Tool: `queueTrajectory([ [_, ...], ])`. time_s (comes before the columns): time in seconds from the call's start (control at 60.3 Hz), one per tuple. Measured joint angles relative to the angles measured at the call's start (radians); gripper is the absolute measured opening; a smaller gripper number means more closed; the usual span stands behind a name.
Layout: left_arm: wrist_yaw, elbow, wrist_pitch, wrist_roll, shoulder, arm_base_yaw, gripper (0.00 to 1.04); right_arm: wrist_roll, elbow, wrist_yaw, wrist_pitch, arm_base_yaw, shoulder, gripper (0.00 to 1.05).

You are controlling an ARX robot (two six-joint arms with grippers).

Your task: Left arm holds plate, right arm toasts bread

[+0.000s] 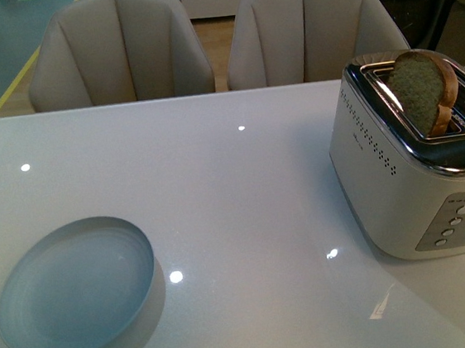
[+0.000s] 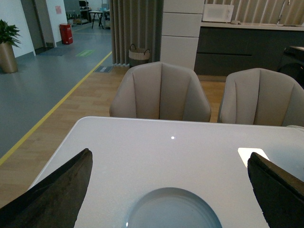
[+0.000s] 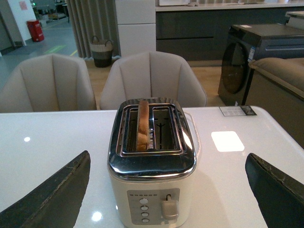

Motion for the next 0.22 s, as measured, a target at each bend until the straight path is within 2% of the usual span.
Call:
queueTrajectory([
  [0.216,0.000,0.000,0.000,0.000,0.000,0.000,0.97,0.000,0.000,0.000,0.000,0.000,0.000,0.96],
])
